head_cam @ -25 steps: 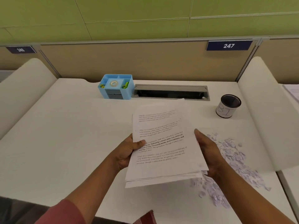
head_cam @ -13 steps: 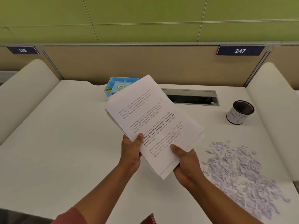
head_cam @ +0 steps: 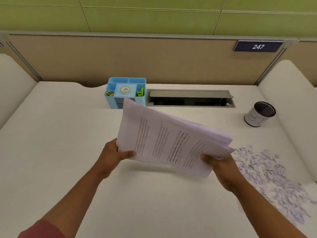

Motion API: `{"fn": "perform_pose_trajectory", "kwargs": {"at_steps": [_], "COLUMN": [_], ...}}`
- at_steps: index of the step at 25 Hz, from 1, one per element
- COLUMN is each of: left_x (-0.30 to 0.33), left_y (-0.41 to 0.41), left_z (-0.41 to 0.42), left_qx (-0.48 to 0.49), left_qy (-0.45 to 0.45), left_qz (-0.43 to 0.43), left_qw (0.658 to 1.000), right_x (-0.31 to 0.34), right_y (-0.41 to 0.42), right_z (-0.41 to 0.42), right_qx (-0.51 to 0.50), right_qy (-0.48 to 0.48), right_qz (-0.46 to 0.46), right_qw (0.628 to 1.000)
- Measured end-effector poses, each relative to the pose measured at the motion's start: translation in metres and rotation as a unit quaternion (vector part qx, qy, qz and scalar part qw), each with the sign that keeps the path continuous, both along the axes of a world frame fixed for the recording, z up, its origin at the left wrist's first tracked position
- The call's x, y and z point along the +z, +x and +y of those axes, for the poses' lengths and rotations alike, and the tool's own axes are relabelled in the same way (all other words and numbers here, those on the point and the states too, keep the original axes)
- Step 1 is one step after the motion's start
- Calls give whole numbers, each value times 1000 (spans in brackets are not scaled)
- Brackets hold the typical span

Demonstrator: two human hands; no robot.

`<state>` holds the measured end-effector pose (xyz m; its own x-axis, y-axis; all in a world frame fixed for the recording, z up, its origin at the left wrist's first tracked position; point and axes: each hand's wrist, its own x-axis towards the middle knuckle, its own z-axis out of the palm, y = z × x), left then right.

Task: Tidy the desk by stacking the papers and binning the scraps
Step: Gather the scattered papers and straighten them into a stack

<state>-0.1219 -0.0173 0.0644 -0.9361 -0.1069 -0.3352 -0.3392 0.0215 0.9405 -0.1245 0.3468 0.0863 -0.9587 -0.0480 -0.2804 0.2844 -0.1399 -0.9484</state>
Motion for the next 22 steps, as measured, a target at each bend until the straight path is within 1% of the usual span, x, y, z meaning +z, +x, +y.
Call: {"fn": "perform_pose_trajectory", "kwargs": {"at_steps": [1, 3, 7, 9, 12, 14, 16, 19, 22], "left_x": [-4, -13, -30, -29, -17, -11, -9, -18, -16], "left_y": [-1, 0, 8, 13, 18, 19, 23, 33, 38], "left_z": [-1, 1, 3, 4, 5, 8, 15, 40, 57], "left_qx": [-20, -32, -38, -33, -18, 3, 42, 98, 137], "left_qy": [-54, -116, -175, -176, -134, -59, 17, 58, 66], "left_qz": [1, -2, -5, -4, 28, 73, 115, 159, 187], "left_qw": [998, 993, 984, 984, 990, 996, 992, 981, 971], "right_x": [-5, -12, -20, -27, -33, -29, -26, -31, -35], "right_y": [0, 4, 12, 15, 21, 25, 29, 40, 45], "right_z": [-1, -3, -4, -2, 0, 1, -2, -13, -22], "right_qx": [-5, -8, 1, 18, 25, 16, 9, 1, -42], "right_qy": [37, 84, 82, 84, 68, 40, 14, 24, 35], "right_qz": [3, 2, -17, -21, -23, -31, -24, 18, 33], "right_qw": [999, 996, 996, 996, 997, 999, 1000, 1000, 998]}}
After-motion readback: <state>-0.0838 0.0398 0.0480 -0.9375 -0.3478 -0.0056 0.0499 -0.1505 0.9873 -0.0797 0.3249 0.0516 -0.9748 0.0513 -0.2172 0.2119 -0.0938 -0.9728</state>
